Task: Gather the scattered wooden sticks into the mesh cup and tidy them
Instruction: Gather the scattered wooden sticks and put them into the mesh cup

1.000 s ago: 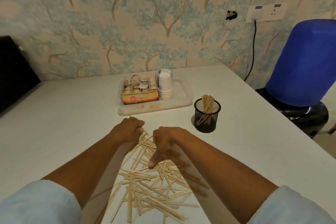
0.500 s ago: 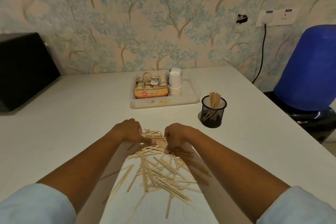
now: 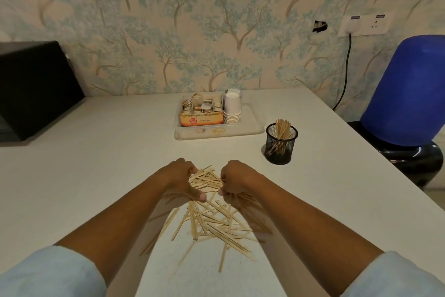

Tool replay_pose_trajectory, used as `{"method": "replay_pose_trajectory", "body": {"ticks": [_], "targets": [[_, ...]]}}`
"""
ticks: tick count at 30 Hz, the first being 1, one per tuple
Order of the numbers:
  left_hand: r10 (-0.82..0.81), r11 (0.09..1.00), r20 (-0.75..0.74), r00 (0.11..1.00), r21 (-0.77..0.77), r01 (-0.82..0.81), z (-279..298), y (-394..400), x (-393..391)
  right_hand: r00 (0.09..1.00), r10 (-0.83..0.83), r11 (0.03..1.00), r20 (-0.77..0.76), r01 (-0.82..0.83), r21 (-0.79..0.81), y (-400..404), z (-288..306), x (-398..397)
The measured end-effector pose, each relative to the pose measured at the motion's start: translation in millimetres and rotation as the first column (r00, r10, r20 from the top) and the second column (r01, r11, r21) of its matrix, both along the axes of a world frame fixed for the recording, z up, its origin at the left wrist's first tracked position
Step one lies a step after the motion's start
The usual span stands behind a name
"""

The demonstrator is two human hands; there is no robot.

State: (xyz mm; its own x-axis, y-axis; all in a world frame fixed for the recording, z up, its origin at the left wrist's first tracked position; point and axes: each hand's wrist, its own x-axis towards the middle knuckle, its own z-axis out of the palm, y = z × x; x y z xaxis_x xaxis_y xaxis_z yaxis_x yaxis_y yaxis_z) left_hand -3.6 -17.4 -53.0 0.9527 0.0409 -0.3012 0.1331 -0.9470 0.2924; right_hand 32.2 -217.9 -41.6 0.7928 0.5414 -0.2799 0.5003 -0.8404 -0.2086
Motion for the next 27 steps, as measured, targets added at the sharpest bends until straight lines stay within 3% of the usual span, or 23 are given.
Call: {"method": "replay_pose_trajectory", "body": {"ticks": [6,17,27], "targets": [[-0.015,1.0,0.072,0.997,-0.016,0.016,-1.0,-2.7,-4.2,1.0,-0.009,1.0,0.022,0.009,0.018,6.7,-1.1,-7.1],[0.096,0.989,0.155,0.983,-0.126,-0.077,0.8,-2.9,-14.8,0.984,-0.016,0.999,0.18,0.023,-0.04,13.7,0.5,-11.1],[0.072,0.997,0.134,0.988,-0.038,-0.068,5.3,-0.5,-12.4,0.969,0.027,0.998,0.246,-0.013,-0.059,8.2,2.9,-10.3]]}}
